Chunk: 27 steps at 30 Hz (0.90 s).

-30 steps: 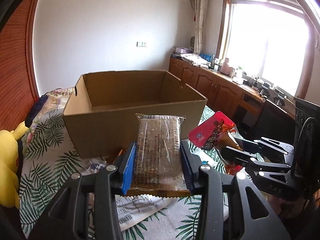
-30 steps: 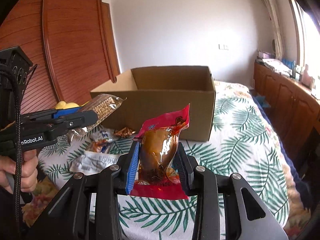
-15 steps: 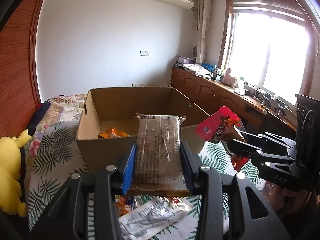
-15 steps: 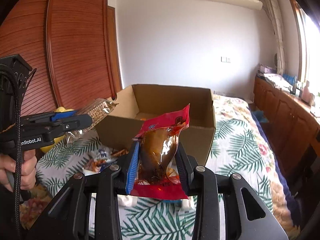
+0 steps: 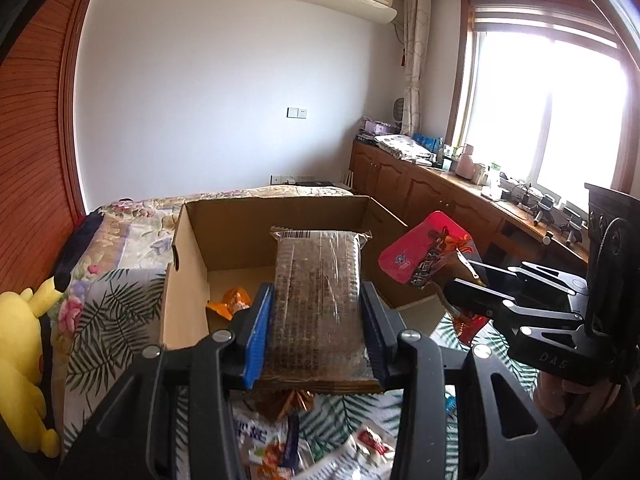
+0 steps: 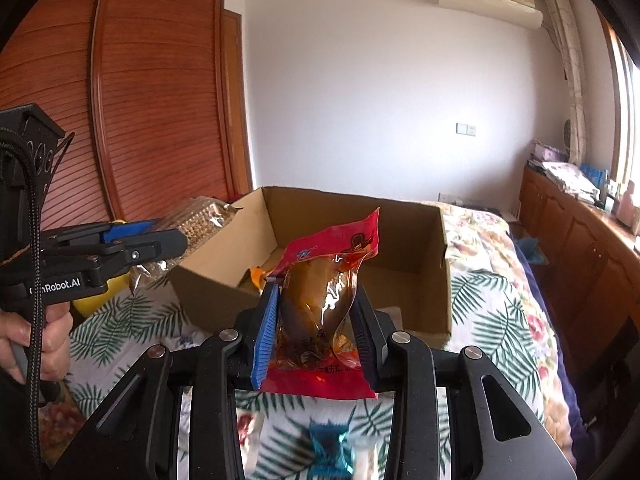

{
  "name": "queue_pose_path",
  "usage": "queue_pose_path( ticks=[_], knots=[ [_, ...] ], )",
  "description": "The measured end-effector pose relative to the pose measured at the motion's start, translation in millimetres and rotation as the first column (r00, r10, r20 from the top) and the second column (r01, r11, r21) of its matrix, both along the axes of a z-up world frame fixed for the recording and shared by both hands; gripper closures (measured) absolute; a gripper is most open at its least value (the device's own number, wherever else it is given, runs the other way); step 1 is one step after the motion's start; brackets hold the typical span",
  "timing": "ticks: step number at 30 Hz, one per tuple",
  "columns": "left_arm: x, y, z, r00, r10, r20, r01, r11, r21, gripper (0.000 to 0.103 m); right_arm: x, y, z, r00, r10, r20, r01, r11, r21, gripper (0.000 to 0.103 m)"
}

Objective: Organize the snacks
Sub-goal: 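Lift both packs over the box and open both grippers to release them inside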

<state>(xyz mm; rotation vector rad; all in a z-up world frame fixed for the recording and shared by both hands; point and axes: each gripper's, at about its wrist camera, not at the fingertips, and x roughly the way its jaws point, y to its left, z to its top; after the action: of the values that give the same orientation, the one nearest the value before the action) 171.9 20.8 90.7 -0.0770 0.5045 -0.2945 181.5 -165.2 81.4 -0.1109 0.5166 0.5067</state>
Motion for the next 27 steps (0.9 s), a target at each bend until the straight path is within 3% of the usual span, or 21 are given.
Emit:
queue_pose_path(
  ticks=[13, 27],
  knots=[
    [55.8, 4.0, -10.5, 0.999, 0.026, -0.02, -0.026, 1.0, 0.008, 0.063, 53.6, 16.5, -11.5, 1.0, 0.022, -0.004, -0.023, 1.0, -0.017, 0.068],
    [93.7, 3.2, -35.9, 0.996, 0.051, -0.074, -0.049, 0.998, 0.041, 0.062, 82.8, 31.7, -29.5, 0.999, 0.029, -0.036, -0.031, 0.998, -0.056, 0.068]
  ],
)
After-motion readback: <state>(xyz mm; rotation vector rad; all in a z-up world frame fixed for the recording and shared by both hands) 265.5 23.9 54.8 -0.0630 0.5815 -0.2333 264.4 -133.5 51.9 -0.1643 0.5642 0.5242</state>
